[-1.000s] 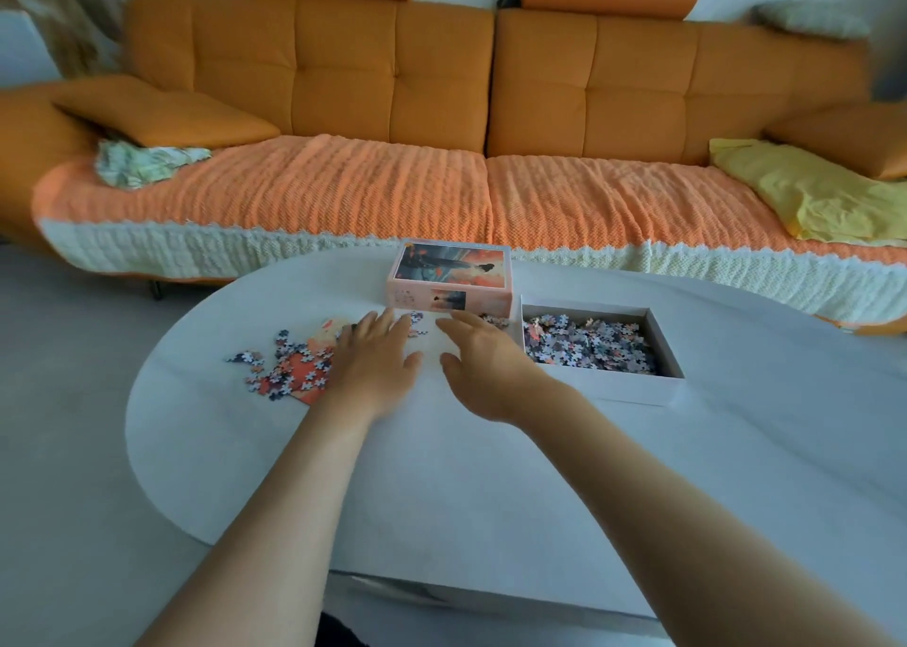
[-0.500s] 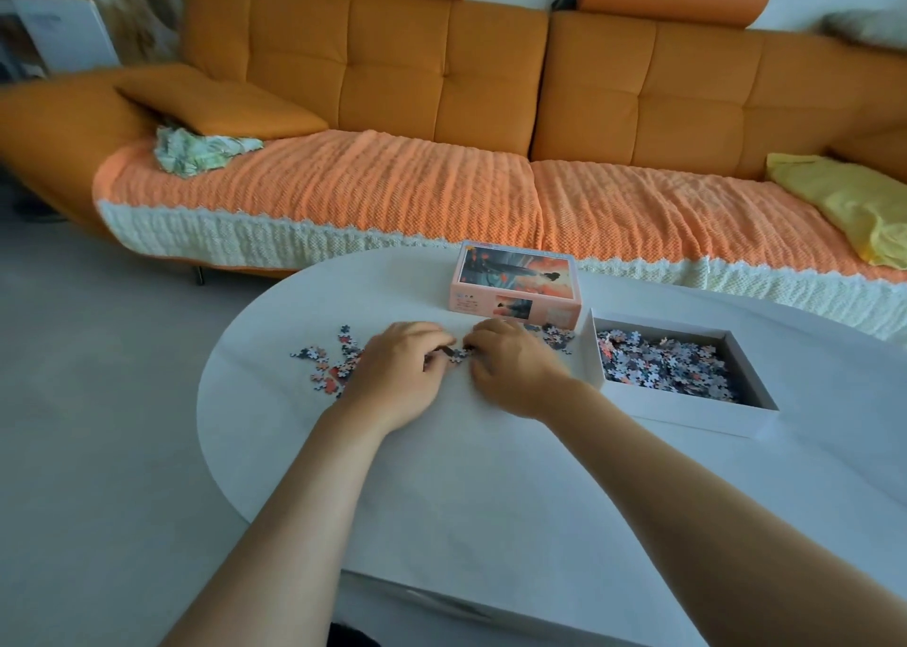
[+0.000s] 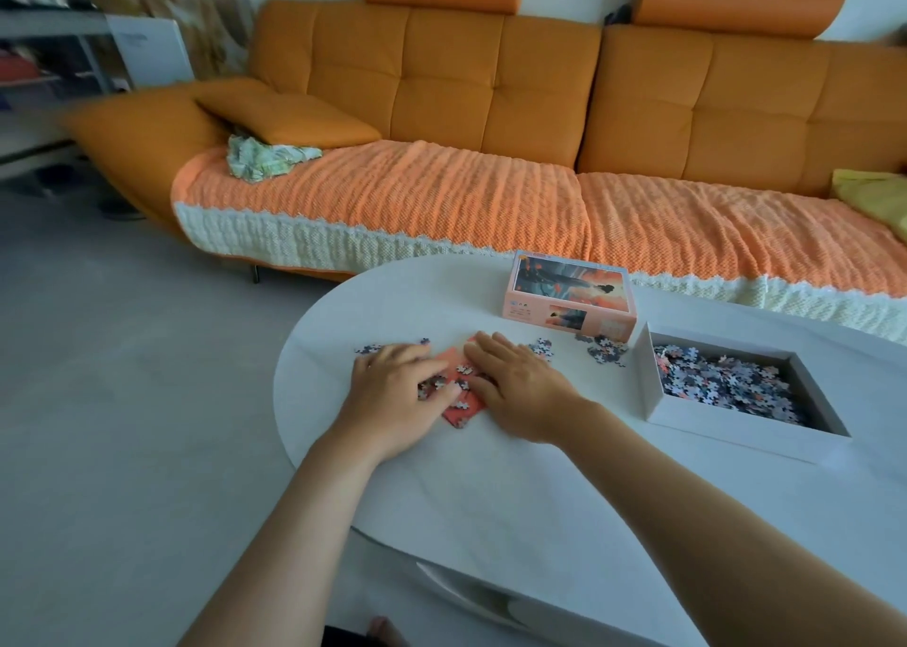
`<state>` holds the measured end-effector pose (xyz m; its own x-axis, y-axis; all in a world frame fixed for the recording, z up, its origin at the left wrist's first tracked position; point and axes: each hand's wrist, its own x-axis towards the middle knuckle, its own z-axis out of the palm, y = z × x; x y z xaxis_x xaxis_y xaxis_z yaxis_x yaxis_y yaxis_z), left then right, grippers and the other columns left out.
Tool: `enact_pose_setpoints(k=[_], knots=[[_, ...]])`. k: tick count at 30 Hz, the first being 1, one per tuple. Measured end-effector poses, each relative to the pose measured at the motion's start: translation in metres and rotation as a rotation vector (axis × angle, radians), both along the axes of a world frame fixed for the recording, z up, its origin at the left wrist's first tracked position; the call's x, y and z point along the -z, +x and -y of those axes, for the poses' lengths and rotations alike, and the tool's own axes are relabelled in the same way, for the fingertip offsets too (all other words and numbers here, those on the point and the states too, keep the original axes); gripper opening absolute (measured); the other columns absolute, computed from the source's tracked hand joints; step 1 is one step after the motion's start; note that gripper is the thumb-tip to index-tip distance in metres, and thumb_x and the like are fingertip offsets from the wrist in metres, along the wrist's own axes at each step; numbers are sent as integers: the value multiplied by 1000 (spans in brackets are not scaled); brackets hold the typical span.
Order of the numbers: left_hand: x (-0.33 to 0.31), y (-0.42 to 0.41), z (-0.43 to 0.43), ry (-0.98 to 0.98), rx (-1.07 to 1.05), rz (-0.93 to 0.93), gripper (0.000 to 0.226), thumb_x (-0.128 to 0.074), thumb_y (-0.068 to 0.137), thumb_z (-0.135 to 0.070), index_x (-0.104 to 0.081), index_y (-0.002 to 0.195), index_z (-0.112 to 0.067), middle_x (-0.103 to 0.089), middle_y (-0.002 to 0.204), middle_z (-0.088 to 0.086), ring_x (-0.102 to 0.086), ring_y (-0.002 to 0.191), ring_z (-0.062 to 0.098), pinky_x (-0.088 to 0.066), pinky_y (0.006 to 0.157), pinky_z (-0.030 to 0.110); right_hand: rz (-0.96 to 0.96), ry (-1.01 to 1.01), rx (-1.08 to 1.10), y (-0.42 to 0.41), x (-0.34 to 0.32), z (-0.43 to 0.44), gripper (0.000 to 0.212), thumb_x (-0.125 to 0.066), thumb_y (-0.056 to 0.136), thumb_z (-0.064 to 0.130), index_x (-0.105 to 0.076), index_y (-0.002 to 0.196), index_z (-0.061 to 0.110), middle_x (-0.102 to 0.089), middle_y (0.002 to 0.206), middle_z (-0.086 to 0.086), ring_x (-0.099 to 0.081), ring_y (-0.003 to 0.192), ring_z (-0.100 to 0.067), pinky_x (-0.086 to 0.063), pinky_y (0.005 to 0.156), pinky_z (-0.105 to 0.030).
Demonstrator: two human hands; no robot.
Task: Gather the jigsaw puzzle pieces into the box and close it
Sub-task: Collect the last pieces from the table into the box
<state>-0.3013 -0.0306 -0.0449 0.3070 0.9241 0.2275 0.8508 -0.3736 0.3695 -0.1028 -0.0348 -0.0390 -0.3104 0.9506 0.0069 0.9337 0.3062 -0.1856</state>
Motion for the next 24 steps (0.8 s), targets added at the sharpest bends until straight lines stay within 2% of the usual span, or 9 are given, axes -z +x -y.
enact_pose_setpoints(k=[2, 5, 7, 10, 15, 19, 21, 23, 24], knots=[[-3, -4, -7, 70, -15, -6, 66, -26, 81, -68, -52, 135, -40, -35, 154, -11, -24, 143, 11, -15, 111, 35, -8, 21, 11, 8, 1, 5, 49, -26, 104, 41, -27, 150, 23, -16, 161, 0, -9, 149, -18, -7, 120, -34], [1, -4, -20, -99, 11, -124, 58, -29, 96, -61, -25, 150, -43, -7, 163, -8, 1, 150, 17, -6, 119, 44, -52, 46, -5, 5, 2, 7, 50, -29, 103, 38, -26, 151, 24, -16, 161, 0, -6, 149, -16, -6, 121, -34], [4, -1, -24, -195, 24, -210, 58, -23, 97, -62, -18, 151, -44, -1, 163, -9, 5, 150, 18, 1, 120, 47, -86, 39, -58, -5, 4, 9, 49, -29, 101, 39, -30, 149, 26, -24, 158, -2, -11, 148, -18, -11, 121, -35], [4, -5, -19, -187, 51, -197, 54, -27, 100, -54, -24, 152, -38, -7, 163, -8, -3, 150, 17, -3, 120, 42, -31, 66, -89, -12, 8, 10, 54, -18, 96, 49, -32, 144, 29, -28, 155, -4, -16, 147, -22, -17, 119, -40], [1, -21, 4, -162, 84, -45, 54, -44, 98, -43, -34, 150, -30, -20, 161, -9, -14, 148, 11, -10, 119, 30, 7, 66, -37, -7, -1, 9, 45, -28, 104, 35, -34, 146, 20, -21, 158, -7, -10, 147, -23, -9, 117, -35], [-3, -17, 25, -140, 99, 104, 44, -54, 94, -38, -54, 138, -29, -36, 152, -11, -25, 140, 8, -17, 112, 20, -64, 50, 33, -10, -2, 5, 45, -26, 104, 37, -35, 144, 18, -25, 156, -6, -14, 145, -19, -10, 116, -33], [-2, -14, 31, -70, 101, 125, 35, -57, 93, -34, -63, 126, -29, -49, 137, -12, -35, 131, 9, -22, 105, 14, -80, 58, 50, -9, 0, 3, 44, -26, 104, 37, -37, 142, 17, -28, 154, -5, -15, 145, -19, -10, 116, -33], [0, -12, 33, -33, 80, 155, 29, -58, 91, -34, -64, 120, -29, -52, 124, -12, -38, 123, 11, -31, 105, 22, -105, 59, 62, -8, 0, 2, 44, -26, 104, 36, -39, 140, 16, -29, 153, -6, -16, 144, -20, -11, 116, -33], [1, -10, 32, -24, 58, 155, 32, -57, 92, -36, -61, 122, -28, -49, 126, -11, -36, 124, 13, -33, 106, 27, -118, 57, 65, -7, 1, 2, 44, -27, 104, 36, -39, 141, 16, -29, 154, -6, -16, 144, -20, -11, 116, -33]])
